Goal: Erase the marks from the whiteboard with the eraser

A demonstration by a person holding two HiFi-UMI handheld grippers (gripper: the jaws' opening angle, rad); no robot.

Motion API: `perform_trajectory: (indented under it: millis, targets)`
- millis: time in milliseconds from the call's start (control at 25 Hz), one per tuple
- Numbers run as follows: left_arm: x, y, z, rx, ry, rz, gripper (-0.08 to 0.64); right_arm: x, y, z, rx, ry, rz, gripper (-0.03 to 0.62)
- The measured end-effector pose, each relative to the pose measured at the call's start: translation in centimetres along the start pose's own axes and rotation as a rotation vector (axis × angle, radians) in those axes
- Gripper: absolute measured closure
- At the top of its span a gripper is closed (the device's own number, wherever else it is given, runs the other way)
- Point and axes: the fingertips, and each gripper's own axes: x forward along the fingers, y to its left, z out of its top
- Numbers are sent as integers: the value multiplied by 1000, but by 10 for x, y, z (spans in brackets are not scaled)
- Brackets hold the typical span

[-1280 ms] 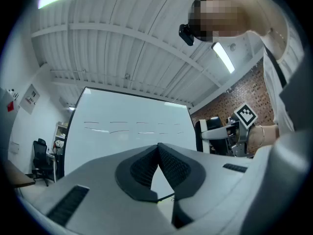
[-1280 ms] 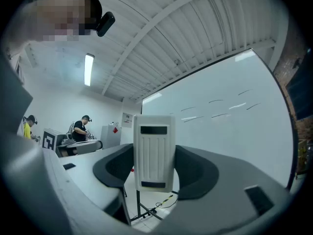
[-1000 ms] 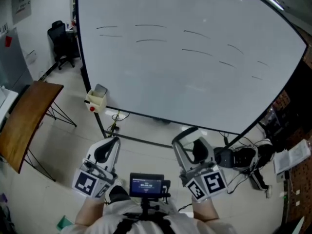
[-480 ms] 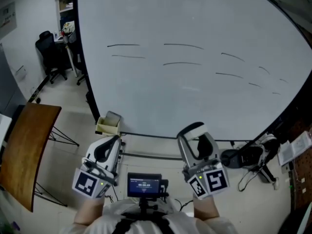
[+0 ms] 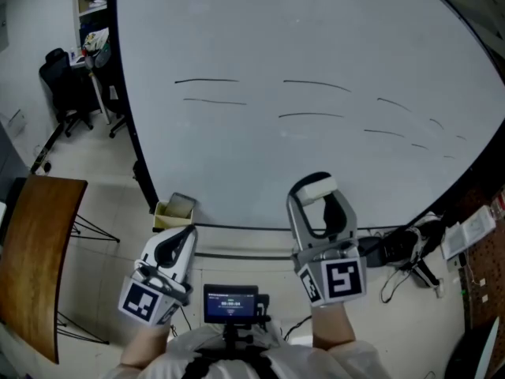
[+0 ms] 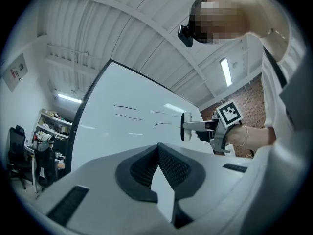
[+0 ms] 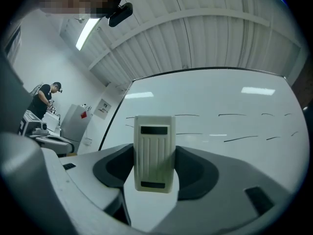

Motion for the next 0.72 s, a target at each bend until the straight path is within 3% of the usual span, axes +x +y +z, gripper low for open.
perform_trajectory:
  millis: [160, 440, 720]
  targets:
    - [6, 7, -6, -30, 12, 1, 560, 26, -2, 3, -39, 4, -3, 336]
    - [23, 13, -4, -16, -10, 3, 560, 76, -7, 8, -107, 6, 4, 336]
    - [24, 25, -8, -27, -7, 28, 560, 115, 1, 5, -270, 61, -74, 336]
